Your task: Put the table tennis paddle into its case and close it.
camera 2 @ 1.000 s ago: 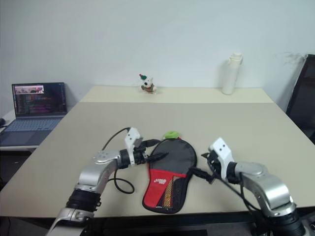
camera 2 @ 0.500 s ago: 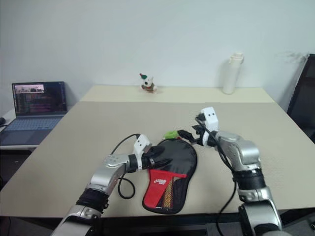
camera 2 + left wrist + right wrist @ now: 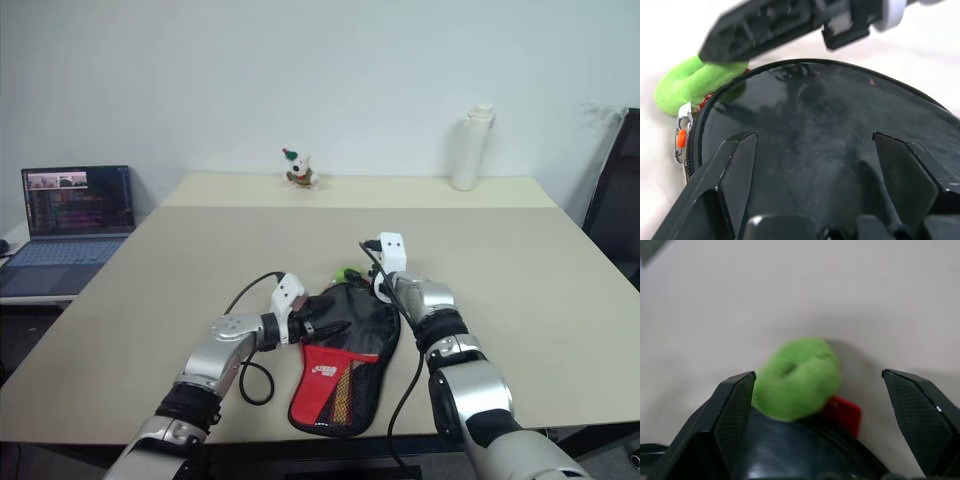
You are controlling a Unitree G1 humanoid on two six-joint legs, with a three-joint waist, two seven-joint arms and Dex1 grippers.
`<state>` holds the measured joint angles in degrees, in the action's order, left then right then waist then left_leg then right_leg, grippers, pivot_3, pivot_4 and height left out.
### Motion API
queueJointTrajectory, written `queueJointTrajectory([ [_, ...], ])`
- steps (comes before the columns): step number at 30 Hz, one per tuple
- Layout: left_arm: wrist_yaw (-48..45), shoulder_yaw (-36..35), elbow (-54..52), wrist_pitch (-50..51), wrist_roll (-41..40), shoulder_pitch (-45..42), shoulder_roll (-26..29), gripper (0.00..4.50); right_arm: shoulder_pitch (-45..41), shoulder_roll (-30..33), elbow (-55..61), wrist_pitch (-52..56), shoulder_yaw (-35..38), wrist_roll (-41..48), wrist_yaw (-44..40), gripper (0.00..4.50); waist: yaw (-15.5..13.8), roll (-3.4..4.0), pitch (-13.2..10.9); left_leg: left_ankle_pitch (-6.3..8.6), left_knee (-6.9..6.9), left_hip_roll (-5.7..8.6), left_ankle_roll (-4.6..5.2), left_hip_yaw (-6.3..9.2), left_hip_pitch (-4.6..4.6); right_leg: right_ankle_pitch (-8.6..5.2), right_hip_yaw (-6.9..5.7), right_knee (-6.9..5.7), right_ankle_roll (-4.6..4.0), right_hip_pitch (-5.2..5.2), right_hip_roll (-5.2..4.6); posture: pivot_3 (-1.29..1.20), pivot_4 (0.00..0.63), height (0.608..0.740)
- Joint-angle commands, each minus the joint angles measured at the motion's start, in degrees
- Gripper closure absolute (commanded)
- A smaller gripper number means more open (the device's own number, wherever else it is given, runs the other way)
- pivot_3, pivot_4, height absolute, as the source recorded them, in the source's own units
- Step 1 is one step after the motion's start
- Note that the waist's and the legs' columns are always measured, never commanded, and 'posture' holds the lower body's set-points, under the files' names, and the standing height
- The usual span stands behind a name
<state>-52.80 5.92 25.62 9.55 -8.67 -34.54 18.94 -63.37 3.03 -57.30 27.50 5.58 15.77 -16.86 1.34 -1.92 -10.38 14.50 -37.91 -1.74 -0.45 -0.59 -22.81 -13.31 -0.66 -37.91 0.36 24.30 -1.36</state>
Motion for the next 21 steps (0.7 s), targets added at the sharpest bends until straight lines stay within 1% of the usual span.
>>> queueJointTrajectory([
  [1,0.54,0.09,-2.10,-0.25,0.05,0.14,0.09,0.50,-3.08,-0.86,-3.44,-4.44,1.48,-0.68,0.62,0.06,0.18,0.00,0.00,0.00,0.00,-0.02,0.00,0.01,0.00,0.00,0.00,0.00,0.00,0.00,0.00,0.00,0.150,0.740],
  [4,0.67,0.17,-2.19,-0.19,0.09,0.25,0.13,0.50,-4.16,-1.68,-5.99,-6.20,2.19,-0.99,1.00,0.06,0.26,0.01,0.00,0.00,0.01,-0.02,0.00,0.02,0.01,0.00,0.00,-0.02,0.00,0.00,0.00,0.00,0.150,0.740],
  [5,0.70,0.22,-2.07,-0.25,0.15,0.24,0.16,0.47,-4.53,-2.06,-6.61,-6.74,2.38,-1.16,1.09,0.44,0.28,0.01,-0.01,0.00,0.01,-0.02,0.00,0.02,0.01,0.00,0.00,-0.02,0.00,0.00,0.00,0.00,0.150,0.740],
  [6,0.72,0.27,-1.81,-0.38,0.24,0.19,0.18,0.47,-4.86,-2.39,-7.09,-7.16,2.52,-1.33,1.04,0.63,0.29,0.01,-0.01,0.00,0.01,-0.03,0.00,0.01,0.01,0.00,0.00,-0.02,0.00,0.00,0.00,0.00,0.150,0.740],
  [10,0.99,0.48,-0.64,-1.00,0.80,-0.04,0.05,0.47,-5.54,-2.91,-7.92,-7.89,2.90,-1.75,0.57,2.01,0.29,0.01,-0.01,0.00,0.00,-0.04,0.00,0.03,0.01,0.00,0.00,-0.02,0.00,0.00,-0.01,0.00,0.150,0.740],
  [12,1.09,0.55,-0.20,-1.21,1.13,-0.09,-0.03,0.47,-5.62,-2.95,-8.02,-8.10,2.93,-1.92,0.46,2.84,0.28,0.01,-0.01,0.00,0.01,-0.03,0.00,0.03,0.01,0.00,0.00,-0.02,0.00,0.00,-0.03,0.00,0.150,0.740],
  [14,1.49,0.56,0.84,-1.21,1.51,-0.13,-0.23,0.47,-5.67,-2.90,-7.96,-8.26,2.89,-2.09,0.25,3.48,0.29,0.01,0.00,0.00,0.01,-0.03,0.00,0.02,0.01,0.00,0.00,-0.02,0.00,0.00,-0.03,0.00,0.150,0.740],
  [16,2.06,0.75,2.54,-1.50,2.11,0.09,-0.47,0.47,-5.68,-2.69,-7.82,-8.66,2.73,-2.46,0.11,4.24,0.29,0.02,0.00,0.00,0.01,-0.03,0.00,0.02,0.02,0.00,0.00,-0.02,0.00,0.00,-0.03,0.00,0.150,0.740],
  [17,2.32,0.79,3.31,-1.64,2.25,0.31,-0.69,0.47,-5.68,-2.49,-7.76,-8.84,2.70,-2.62,0.15,4.48,0.28,0.03,0.01,0.00,0.01,-0.03,0.00,0.02,0.03,0.00,-0.01,-0.03,0.00,-0.01,-0.03,0.00,0.150,0.740],
  [21,2.93,0.96,5.09,-2.34,2.38,1.12,-1.33,0.47,-5.60,-1.81,-7.60,-9.27,2.98,-3.14,0.36,4.48,0.25,0.06,0.03,0.00,0.00,-0.01,0.00,0.03,0.12,0.00,-0.01,-0.05,0.01,-0.10,-0.06,0.00,0.150,0.740],
])
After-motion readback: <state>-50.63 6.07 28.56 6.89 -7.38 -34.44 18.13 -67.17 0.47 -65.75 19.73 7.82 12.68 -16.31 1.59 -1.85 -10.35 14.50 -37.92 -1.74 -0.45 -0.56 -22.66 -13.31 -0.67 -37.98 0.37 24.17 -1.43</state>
